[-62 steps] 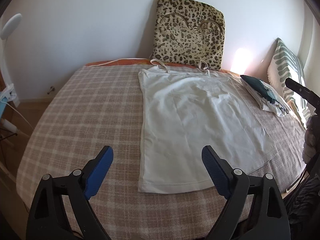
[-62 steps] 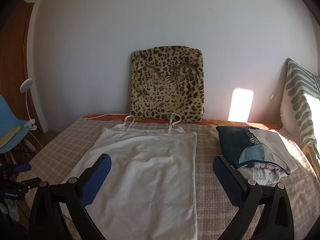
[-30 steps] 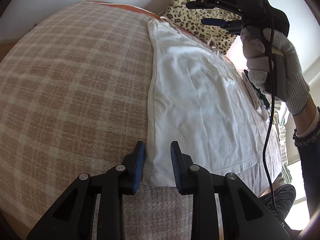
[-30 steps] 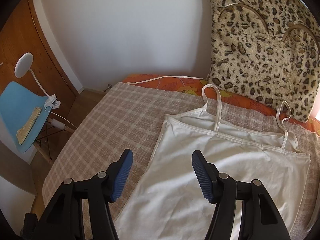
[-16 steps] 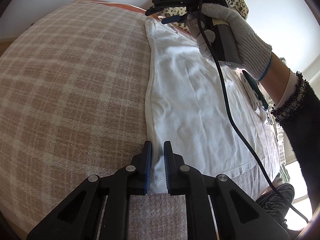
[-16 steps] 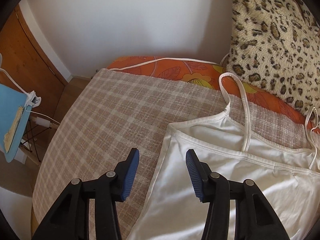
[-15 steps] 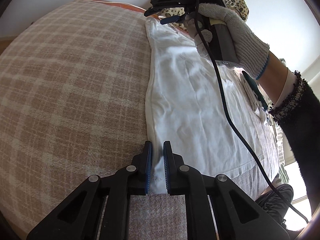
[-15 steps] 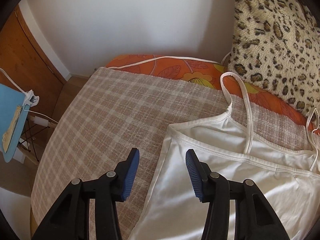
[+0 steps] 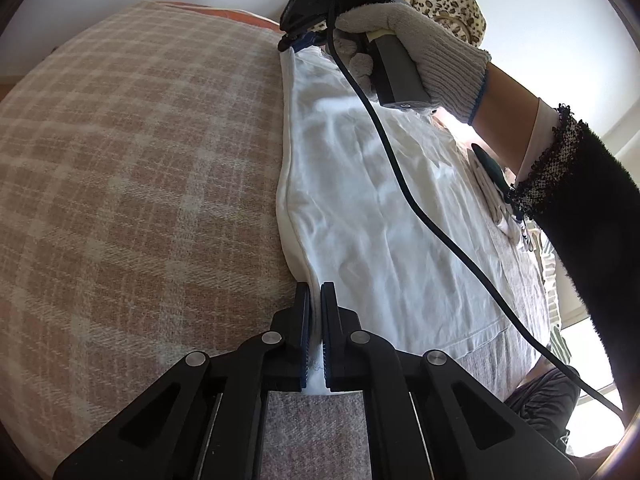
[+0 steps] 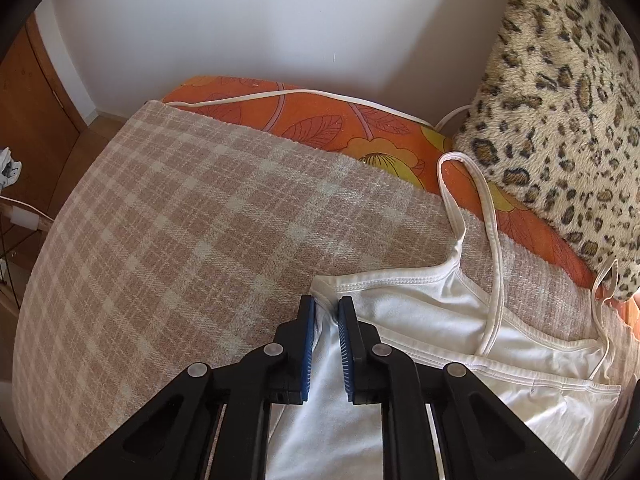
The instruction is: Fold small clothes
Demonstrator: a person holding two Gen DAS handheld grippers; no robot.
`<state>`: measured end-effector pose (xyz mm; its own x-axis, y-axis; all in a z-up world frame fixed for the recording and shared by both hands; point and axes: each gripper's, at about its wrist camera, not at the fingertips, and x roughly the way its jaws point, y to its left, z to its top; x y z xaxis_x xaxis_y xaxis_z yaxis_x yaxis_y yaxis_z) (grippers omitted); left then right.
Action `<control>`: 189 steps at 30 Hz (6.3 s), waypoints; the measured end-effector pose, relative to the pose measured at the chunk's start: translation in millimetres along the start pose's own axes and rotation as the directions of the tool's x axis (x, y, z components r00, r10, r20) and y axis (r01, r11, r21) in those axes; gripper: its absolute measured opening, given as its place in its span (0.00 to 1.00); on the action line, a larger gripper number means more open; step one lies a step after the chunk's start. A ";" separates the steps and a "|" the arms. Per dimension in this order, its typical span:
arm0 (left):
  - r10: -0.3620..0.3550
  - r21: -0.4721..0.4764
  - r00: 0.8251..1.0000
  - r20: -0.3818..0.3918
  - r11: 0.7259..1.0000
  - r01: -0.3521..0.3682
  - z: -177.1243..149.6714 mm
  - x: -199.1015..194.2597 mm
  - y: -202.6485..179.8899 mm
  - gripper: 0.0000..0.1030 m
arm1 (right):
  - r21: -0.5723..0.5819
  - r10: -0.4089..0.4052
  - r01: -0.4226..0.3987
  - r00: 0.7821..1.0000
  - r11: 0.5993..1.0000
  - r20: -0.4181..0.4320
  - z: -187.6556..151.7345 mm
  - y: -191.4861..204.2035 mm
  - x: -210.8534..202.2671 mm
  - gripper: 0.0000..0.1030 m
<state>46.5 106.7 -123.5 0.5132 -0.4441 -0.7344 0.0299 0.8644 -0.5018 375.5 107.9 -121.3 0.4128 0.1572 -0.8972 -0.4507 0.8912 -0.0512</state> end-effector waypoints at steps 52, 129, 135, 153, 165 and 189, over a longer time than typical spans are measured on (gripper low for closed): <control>-0.080 0.345 0.976 -0.202 0.927 0.148 -13.6 58.3 -140.8 0.15 | 0.174 -0.105 0.094 0.993 0.980 0.051 -81.7 -195.0 -48.0 0.32; -0.148 0.540 0.986 -0.080 0.825 0.167 -40.0 107.9 -256.4 0.06 | 0.490 0.063 -0.129 0.987 0.862 0.149 -197.7 -390.4 -84.3 0.53; -0.163 0.511 0.984 -0.077 0.840 0.179 -41.0 105.6 -253.8 0.06 | 0.475 0.134 -0.214 0.971 0.854 0.197 -183.1 -390.2 -75.3 0.24; -0.188 0.300 0.982 0.026 0.939 0.171 -54.5 70.8 -204.2 0.06 | 0.225 -0.003 -0.033 0.988 0.974 0.157 -131.0 -297.4 -115.8 0.01; -0.158 0.249 0.985 0.066 0.959 0.138 -54.1 62.0 -180.6 0.06 | 0.056 -0.043 0.038 0.994 0.998 0.099 -101.2 -211.7 -83.4 0.01; -0.113 0.294 0.993 0.033 0.951 0.098 -66.0 14.6 -159.7 0.22 | 0.195 0.106 -0.143 0.976 0.970 0.190 -123.8 -227.5 -118.6 0.33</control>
<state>-7.4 -53.4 -84.2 0.5346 -0.5307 -0.6578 0.3307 0.8476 -0.4151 331.1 -166.1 -57.6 0.5055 0.3287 -0.7978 -0.3420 0.9252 0.1644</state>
